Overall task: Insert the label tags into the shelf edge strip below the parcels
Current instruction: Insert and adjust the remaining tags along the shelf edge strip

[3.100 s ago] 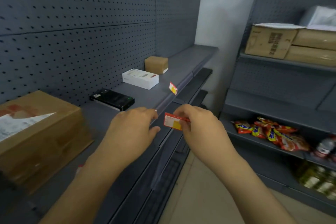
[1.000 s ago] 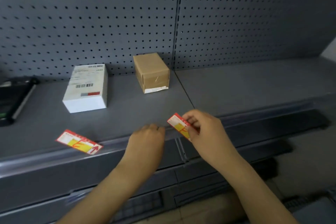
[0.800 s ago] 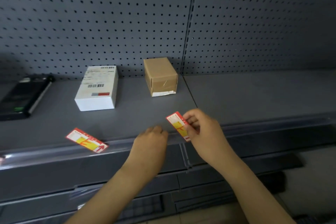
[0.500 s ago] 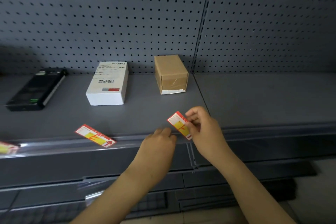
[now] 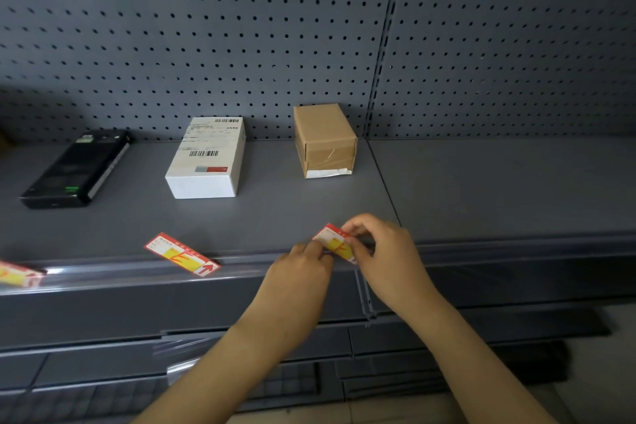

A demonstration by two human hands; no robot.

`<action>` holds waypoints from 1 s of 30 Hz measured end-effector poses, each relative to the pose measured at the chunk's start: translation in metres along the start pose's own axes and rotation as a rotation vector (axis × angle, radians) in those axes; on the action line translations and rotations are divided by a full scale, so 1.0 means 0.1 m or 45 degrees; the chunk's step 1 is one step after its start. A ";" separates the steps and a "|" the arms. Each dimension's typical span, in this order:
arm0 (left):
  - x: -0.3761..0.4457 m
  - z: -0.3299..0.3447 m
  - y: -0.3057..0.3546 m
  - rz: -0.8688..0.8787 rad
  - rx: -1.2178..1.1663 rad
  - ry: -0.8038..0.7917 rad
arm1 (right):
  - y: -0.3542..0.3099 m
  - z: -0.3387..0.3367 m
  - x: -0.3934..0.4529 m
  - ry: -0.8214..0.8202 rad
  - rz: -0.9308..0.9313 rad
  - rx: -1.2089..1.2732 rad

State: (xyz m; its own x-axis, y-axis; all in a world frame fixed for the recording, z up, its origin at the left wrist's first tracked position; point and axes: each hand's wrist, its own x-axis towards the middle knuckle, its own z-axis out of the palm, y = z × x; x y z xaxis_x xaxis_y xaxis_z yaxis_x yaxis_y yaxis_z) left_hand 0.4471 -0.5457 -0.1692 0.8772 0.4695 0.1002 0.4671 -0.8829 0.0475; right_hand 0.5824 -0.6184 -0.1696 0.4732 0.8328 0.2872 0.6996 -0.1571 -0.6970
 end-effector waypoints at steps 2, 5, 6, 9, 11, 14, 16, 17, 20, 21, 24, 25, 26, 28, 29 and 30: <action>0.00 0.01 0.00 0.009 -0.001 -0.001 | 0.04 0.02 -0.02 -0.008 0.001 -0.044; -0.01 0.03 0.00 0.004 0.009 0.007 | 0.06 0.03 -0.03 -0.011 -0.031 -0.070; -0.01 0.04 0.00 -0.001 0.016 0.013 | 0.06 0.04 -0.03 -0.013 -0.047 -0.089; -0.02 0.05 0.00 -0.006 0.029 0.008 | 0.05 0.05 -0.02 -0.016 -0.077 -0.122; -0.03 0.05 0.00 -0.003 0.029 0.009 | 0.03 0.05 -0.03 -0.011 -0.086 -0.139; -0.05 0.05 -0.02 0.006 0.023 0.010 | 0.02 0.02 -0.03 -0.015 -0.103 -0.168; -0.07 0.03 -0.03 0.004 0.018 0.014 | 0.01 0.01 -0.03 -0.022 -0.100 -0.176; -0.08 0.02 -0.04 0.000 0.017 0.017 | 0.01 0.00 -0.03 -0.027 -0.093 -0.178; -0.11 -0.03 -0.07 -0.025 0.006 0.028 | 0.01 -0.01 -0.04 -0.023 -0.074 -0.191; -0.12 -0.05 -0.08 -0.033 0.004 0.032 | 0.01 -0.02 -0.04 -0.015 -0.069 -0.197; -0.15 -0.12 -0.13 -0.061 -0.022 0.043 | 0.00 -0.04 -0.05 0.010 -0.039 -0.220; -0.16 -0.15 -0.15 -0.074 -0.038 0.048 | -0.01 -0.05 -0.05 0.017 -0.030 -0.228; -0.16 -0.18 -0.16 -0.089 -0.053 0.053 | -0.02 -0.06 -0.06 0.025 -0.024 -0.235; -0.17 -0.24 -0.18 -0.120 -0.074 0.070 | -0.04 -0.09 -0.07 0.040 -0.016 -0.249; -0.18 -0.28 -0.19 -0.133 -0.082 0.079 | -0.06 -0.10 -0.07 0.043 -0.014 -0.255; -0.19 -0.31 -0.20 -0.142 -0.087 0.084 | -0.08 -0.11 -0.07 0.043 -0.014 -0.262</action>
State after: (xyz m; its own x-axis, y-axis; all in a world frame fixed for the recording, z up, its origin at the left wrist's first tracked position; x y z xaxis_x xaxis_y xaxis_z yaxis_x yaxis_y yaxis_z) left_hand 0.4174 -0.5367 -0.1409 0.8101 0.5653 0.1551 0.5506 -0.8246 0.1295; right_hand 0.5791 -0.6292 -0.1592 0.4804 0.8172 0.3185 0.7978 -0.2563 -0.5458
